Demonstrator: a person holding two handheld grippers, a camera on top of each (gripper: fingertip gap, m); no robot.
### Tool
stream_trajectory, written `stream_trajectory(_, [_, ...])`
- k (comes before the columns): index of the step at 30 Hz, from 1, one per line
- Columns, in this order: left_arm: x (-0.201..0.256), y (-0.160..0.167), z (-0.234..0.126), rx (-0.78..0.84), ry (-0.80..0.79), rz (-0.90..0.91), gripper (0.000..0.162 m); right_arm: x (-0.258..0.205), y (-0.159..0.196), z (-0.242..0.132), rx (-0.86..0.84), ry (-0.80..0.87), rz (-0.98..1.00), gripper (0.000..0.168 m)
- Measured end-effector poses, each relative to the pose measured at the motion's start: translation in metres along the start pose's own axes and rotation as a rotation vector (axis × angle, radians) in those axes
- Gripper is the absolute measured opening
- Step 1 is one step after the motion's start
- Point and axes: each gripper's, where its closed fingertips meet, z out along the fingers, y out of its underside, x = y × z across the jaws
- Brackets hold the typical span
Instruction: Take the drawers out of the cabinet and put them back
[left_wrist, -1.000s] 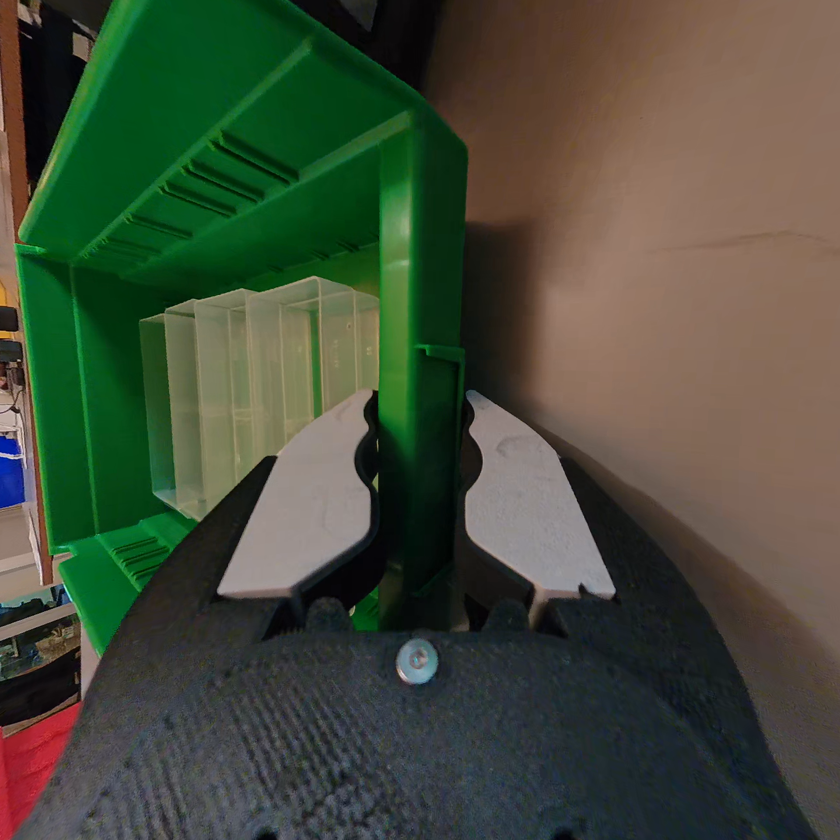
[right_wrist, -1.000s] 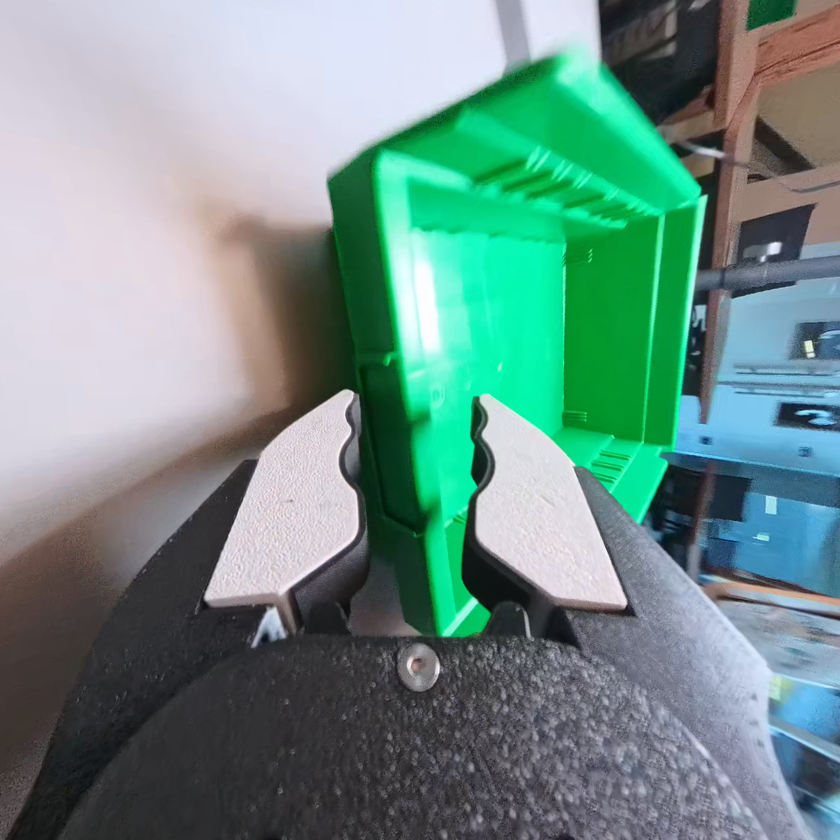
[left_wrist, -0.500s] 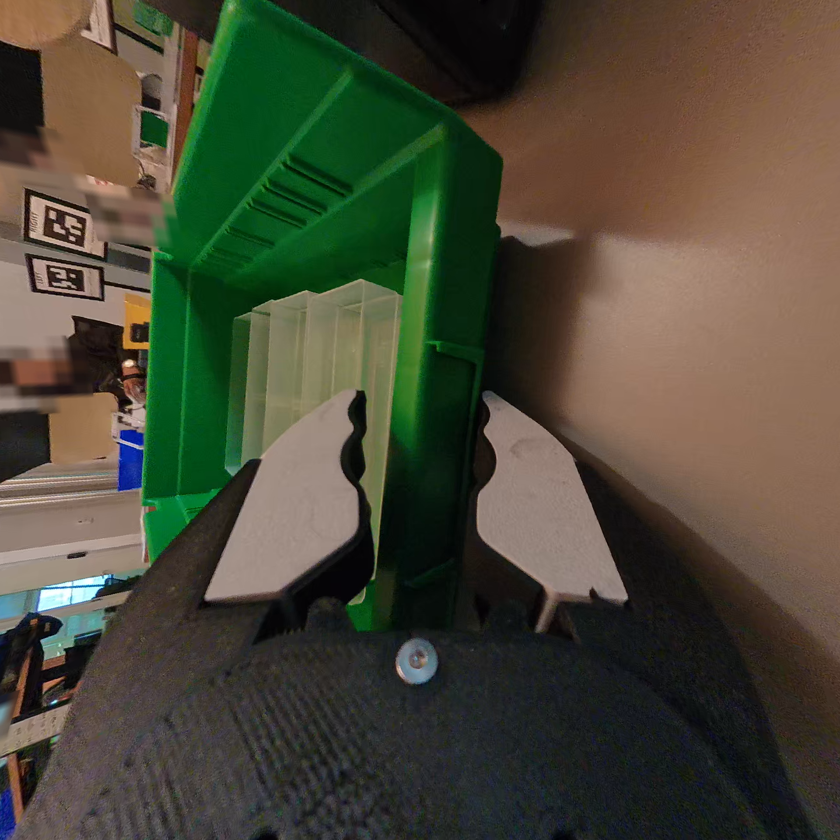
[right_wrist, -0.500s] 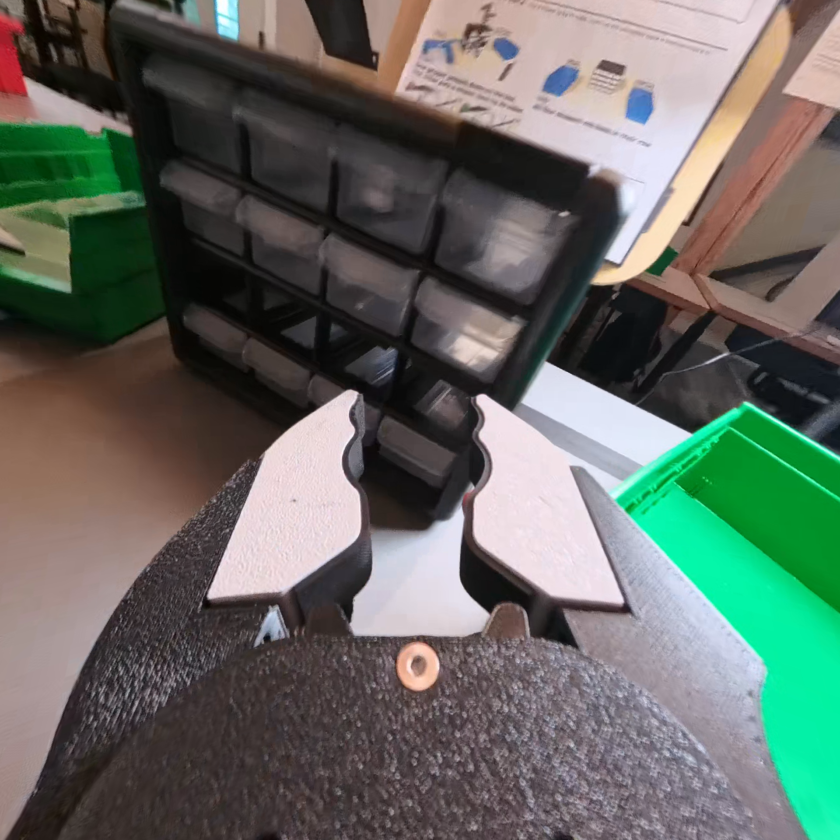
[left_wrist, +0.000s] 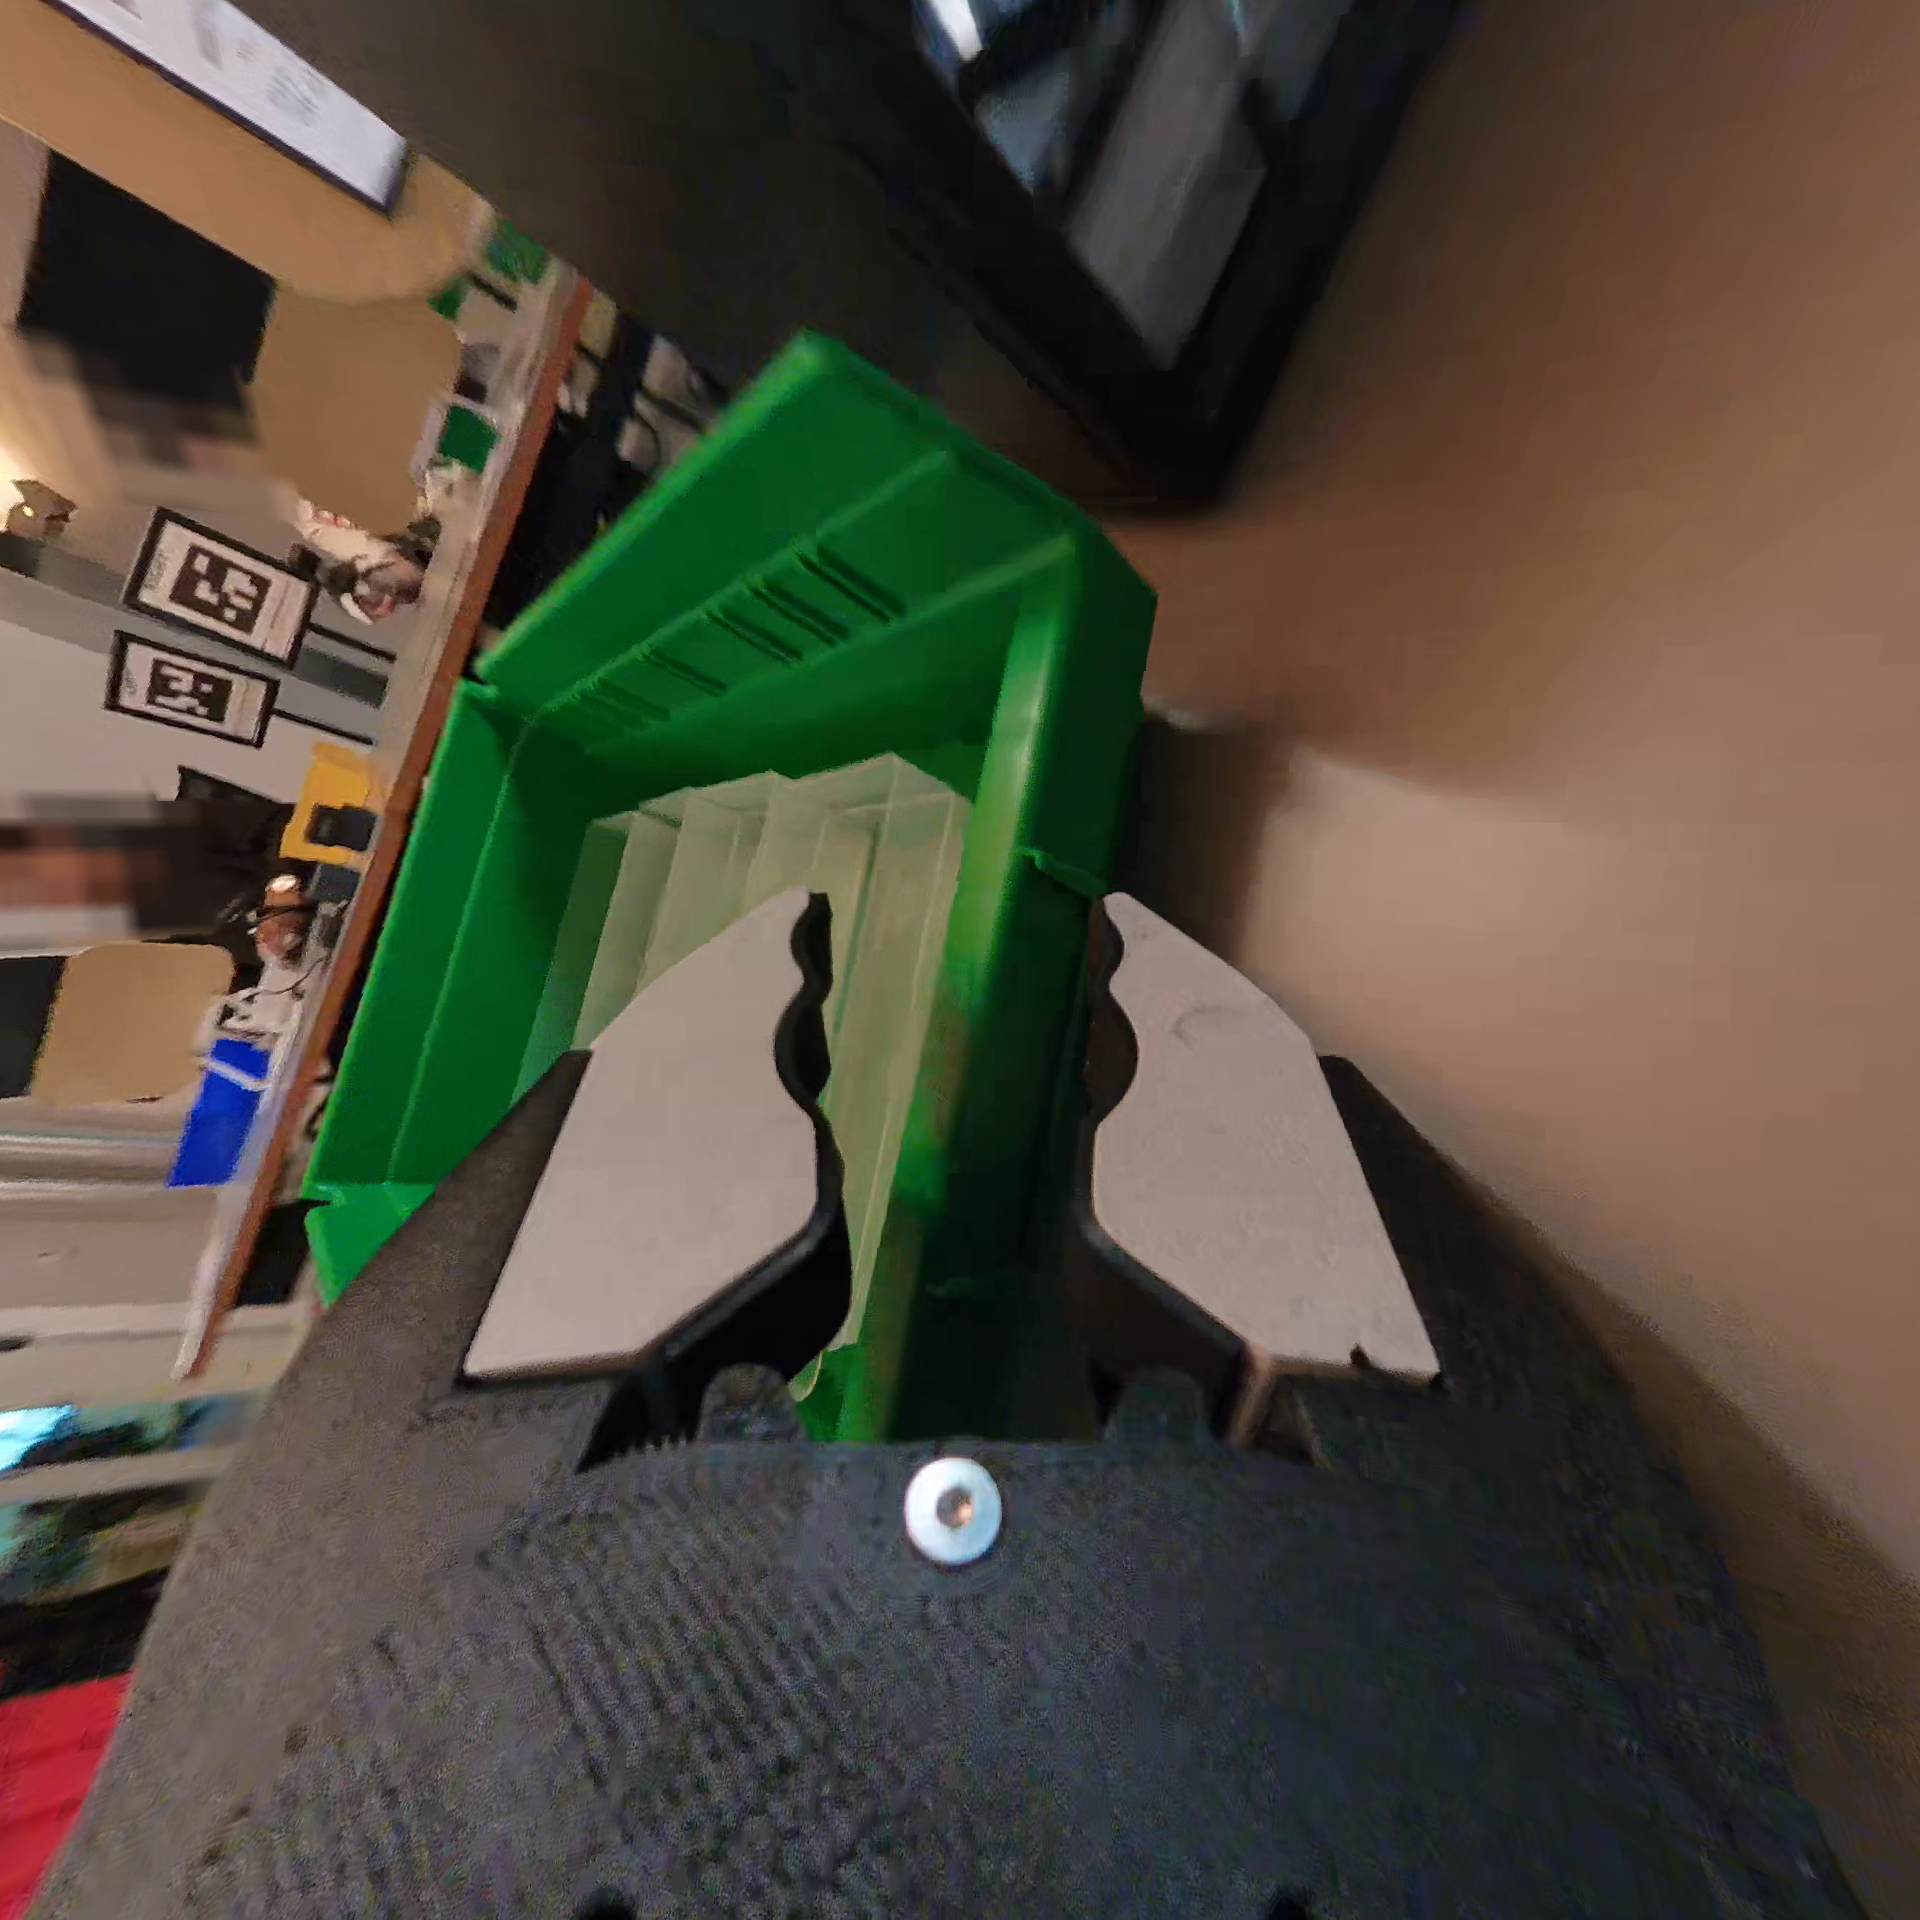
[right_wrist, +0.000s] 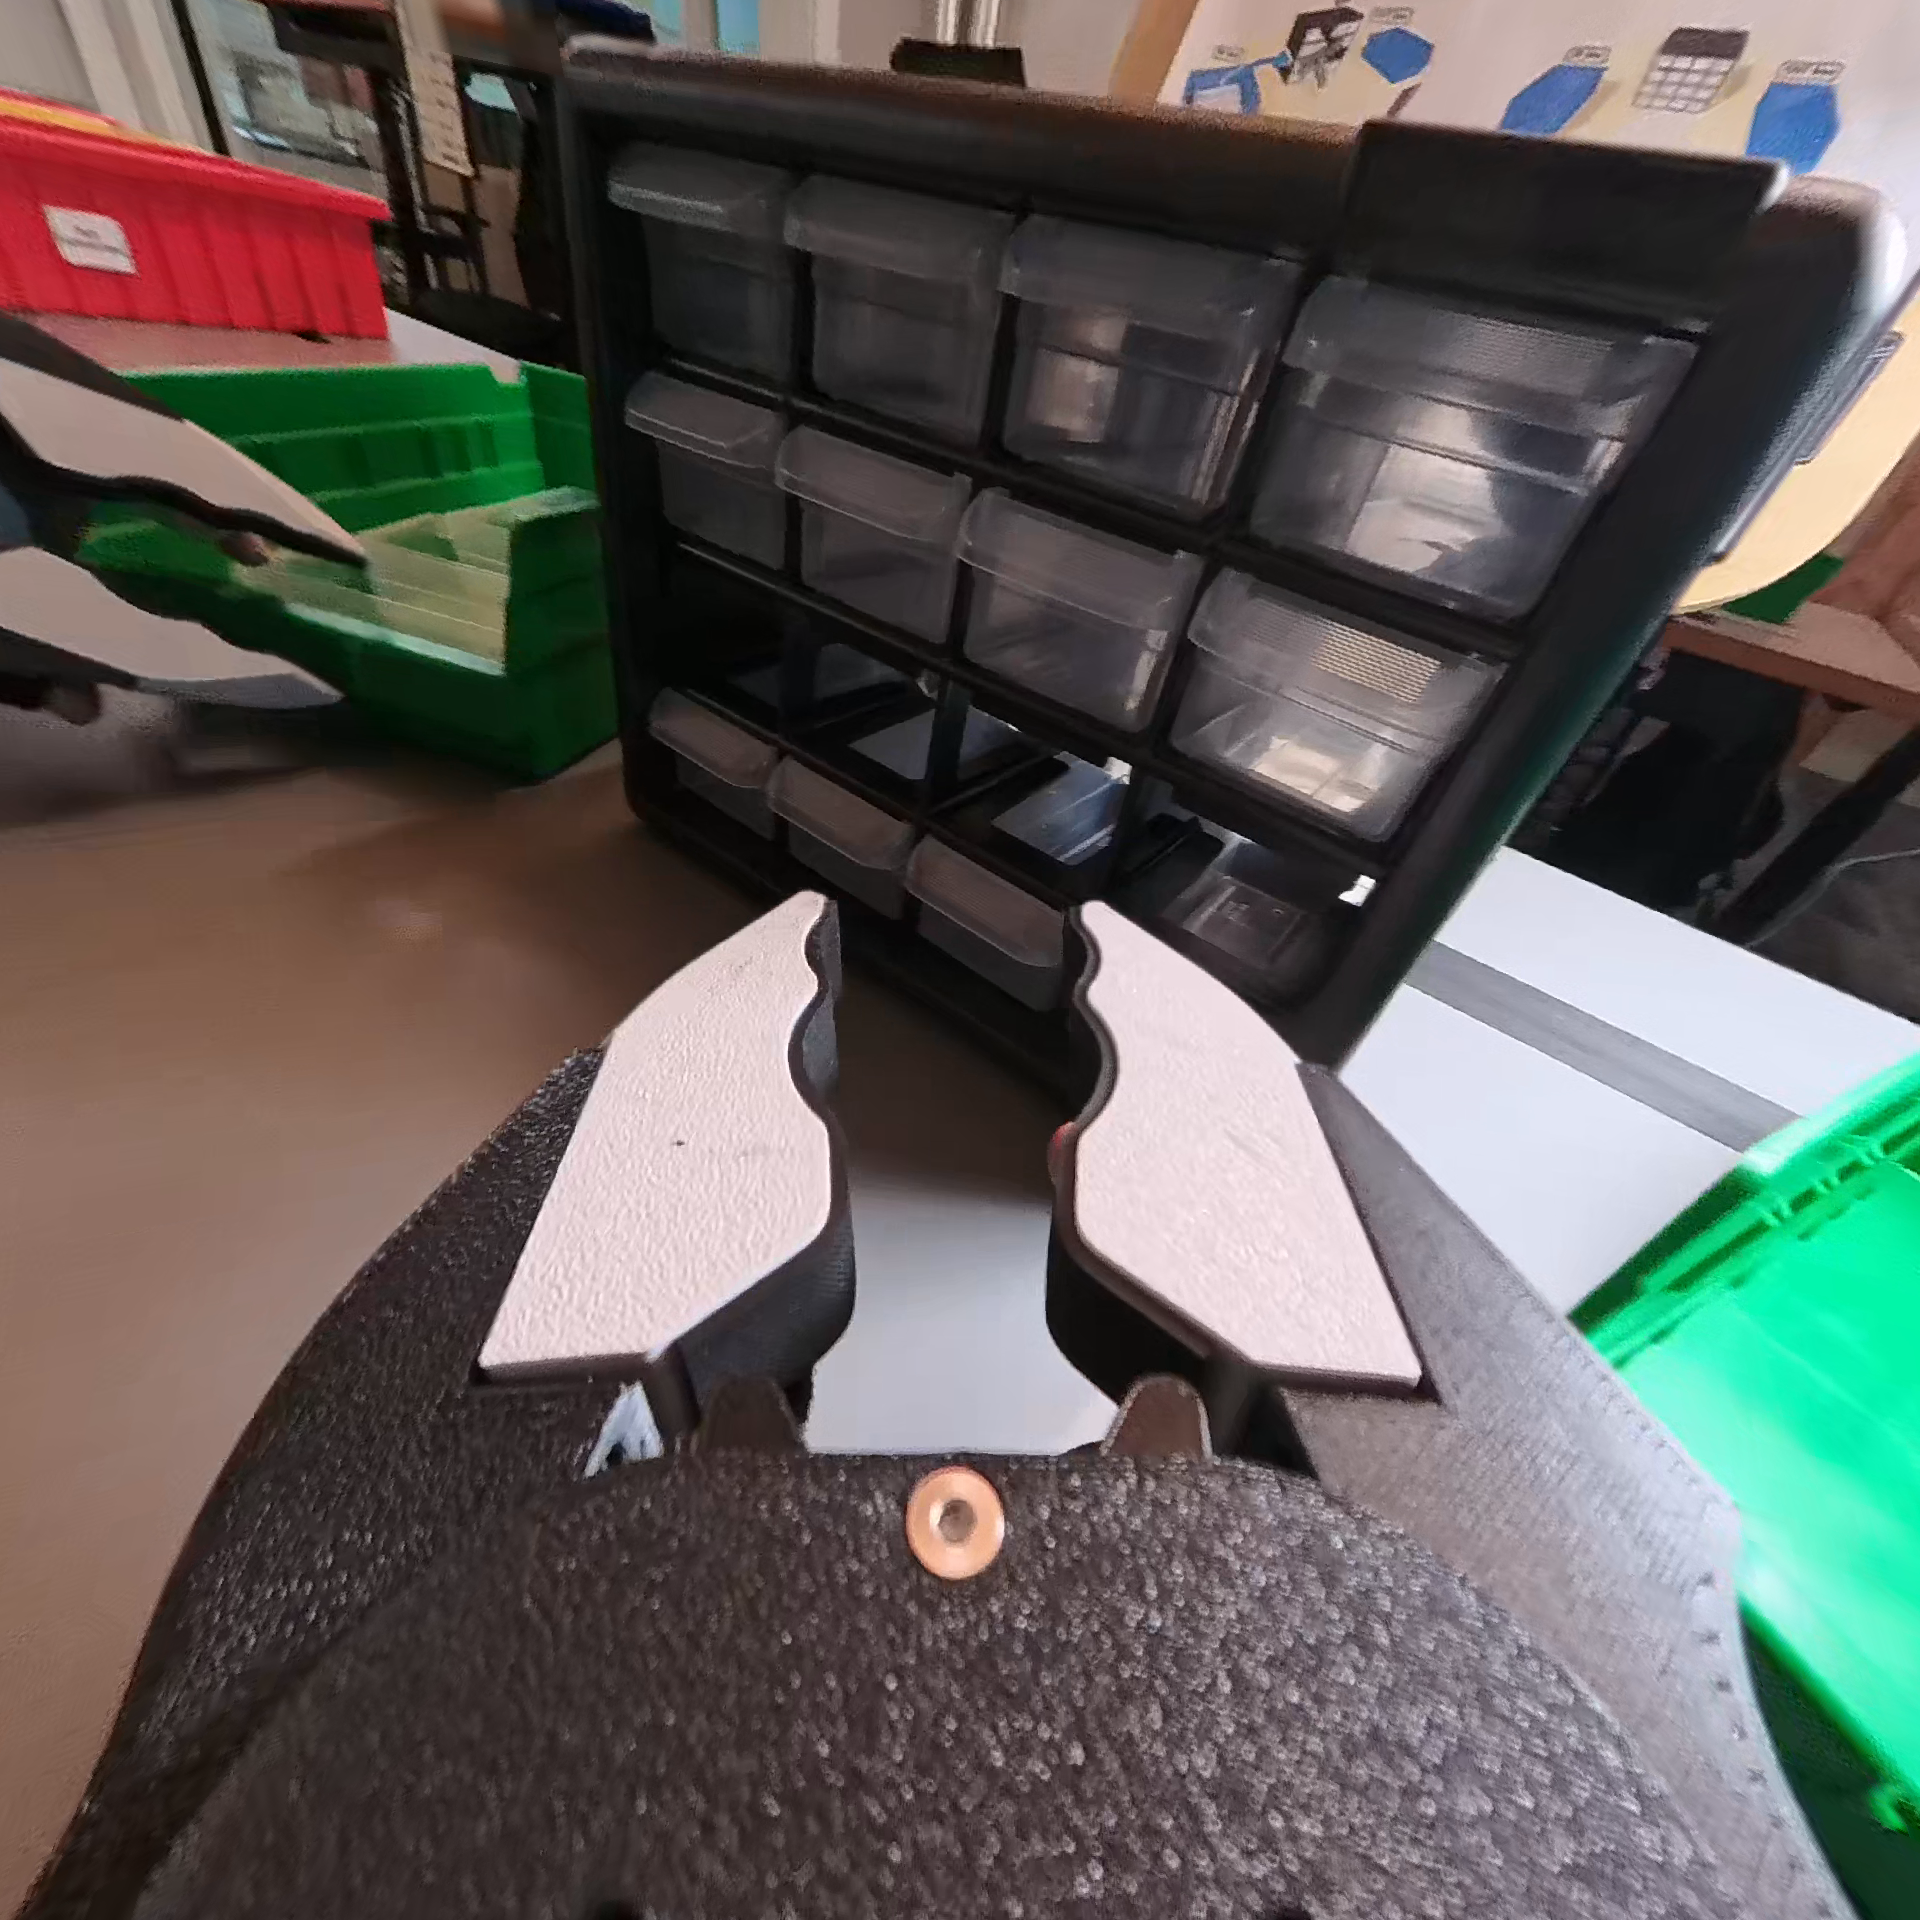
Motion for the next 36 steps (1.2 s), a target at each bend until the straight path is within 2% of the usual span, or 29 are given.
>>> stream_trajectory(3, [-0.016,-0.019,-0.022,0.152,-0.006,-0.196,0.046,-0.007,-0.008,-0.005,0.041,-0.042,0.025,0.039])
stream_trajectory(7, [-0.058,-0.030,-0.049,0.264,-0.096,-0.405,0.042,-0.010,-0.022,-0.011,0.112,-0.060,0.035,0.039])
stream_trajectory(10, [-0.092,-0.040,-0.068,0.375,-0.169,-0.574,0.036,-0.005,-0.029,-0.015,0.148,-0.018,0.019,0.040])
stream_trajectory(12, [-0.112,-0.043,-0.076,0.441,-0.203,-0.692,0.035,0.008,-0.039,-0.014,0.157,0.053,-0.059,0.040])
stream_trajectory(15, [-0.129,-0.039,-0.079,0.477,-0.227,-0.807,0.035,0.040,-0.086,-0.013,0.170,0.131,-0.145,0.038])
stream_trajectory(16, [-0.131,-0.036,-0.077,0.470,-0.230,-0.821,0.035,0.051,-0.108,-0.012,0.172,0.131,-0.164,0.033])
stream_trajectory(17, [-0.132,-0.034,-0.075,0.459,-0.229,-0.827,0.035,0.062,-0.127,-0.008,0.143,0.119,-0.189,0.028])
stream_trajectory(19, [-0.129,-0.030,-0.073,0.439,-0.221,-0.834,0.035,0.073,-0.153,0.011,0.015,0.012,-0.201,0.030])
stream_trajectory(22, [-0.122,-0.027,-0.069,0.410,-0.200,-0.835,0.034,0.080,-0.166,0.048,-0.197,-0.178,-0.186,0.033])
stream_trajectory(27, [-0.110,-0.015,-0.061,0.322,-0.163,-0.824,0.035,0.087,-0.139,0.093,-0.509,-0.411,-0.143,0.038])
stream_trajectory(32, [-0.103,-0.003,-0.057,0.209,-0.083,-0.795,0.030,0.098,-0.113,0.099,-0.724,-0.500,-0.210,0.042])
stream_trajectory(36, [-0.098,0.010,-0.047,0.055,0.010,-0.673,0.024,0.099,-0.108,0.096,-0.792,-0.519,-0.215,0.043])
